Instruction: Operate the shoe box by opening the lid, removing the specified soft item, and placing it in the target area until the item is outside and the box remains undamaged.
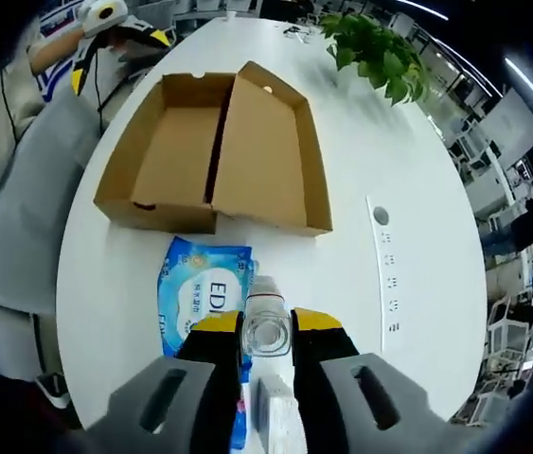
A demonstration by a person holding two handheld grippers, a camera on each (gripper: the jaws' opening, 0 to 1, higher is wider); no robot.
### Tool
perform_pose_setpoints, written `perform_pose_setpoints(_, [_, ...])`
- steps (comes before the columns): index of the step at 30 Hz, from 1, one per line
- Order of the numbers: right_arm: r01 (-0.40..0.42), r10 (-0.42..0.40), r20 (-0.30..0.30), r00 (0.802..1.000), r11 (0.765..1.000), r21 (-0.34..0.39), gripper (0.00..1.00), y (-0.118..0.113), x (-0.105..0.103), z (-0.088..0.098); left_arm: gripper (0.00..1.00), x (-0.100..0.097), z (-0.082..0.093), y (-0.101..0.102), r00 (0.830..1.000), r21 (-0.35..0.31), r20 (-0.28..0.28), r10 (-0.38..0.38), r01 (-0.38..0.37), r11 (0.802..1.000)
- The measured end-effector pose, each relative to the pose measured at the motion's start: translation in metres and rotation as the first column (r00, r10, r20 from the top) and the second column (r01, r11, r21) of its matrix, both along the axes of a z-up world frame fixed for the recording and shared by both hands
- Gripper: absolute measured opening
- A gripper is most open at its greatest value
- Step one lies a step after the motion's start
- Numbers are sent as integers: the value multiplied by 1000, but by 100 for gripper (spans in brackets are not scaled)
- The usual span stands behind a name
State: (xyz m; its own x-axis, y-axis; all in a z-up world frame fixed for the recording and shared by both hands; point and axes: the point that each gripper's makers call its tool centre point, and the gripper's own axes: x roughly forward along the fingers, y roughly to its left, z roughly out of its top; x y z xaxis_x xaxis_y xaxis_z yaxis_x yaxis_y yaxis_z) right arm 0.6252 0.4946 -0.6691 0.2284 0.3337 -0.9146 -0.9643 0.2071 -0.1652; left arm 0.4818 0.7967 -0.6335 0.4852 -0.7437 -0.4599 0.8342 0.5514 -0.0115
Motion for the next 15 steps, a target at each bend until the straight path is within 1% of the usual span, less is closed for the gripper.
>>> perform_pose_setpoints(3, [0, 0, -2, 1000, 1000, -31, 17, -6, 5, -7, 100, 2, -1, 4, 1000, -7, -6, 16, -16, 1000])
perform_pose_setpoints(8, [8, -10, -26, 1000, 998, -68, 17, -15, 9, -17, 99, 3, -5, 8, 999, -10, -17, 39, -39, 999])
perform_pose_setpoints(15, [-5, 0, -46, 999, 994, -105, 17, -20, 12, -27, 98, 1, -11, 10, 998, -16, -32, 55, -56, 998])
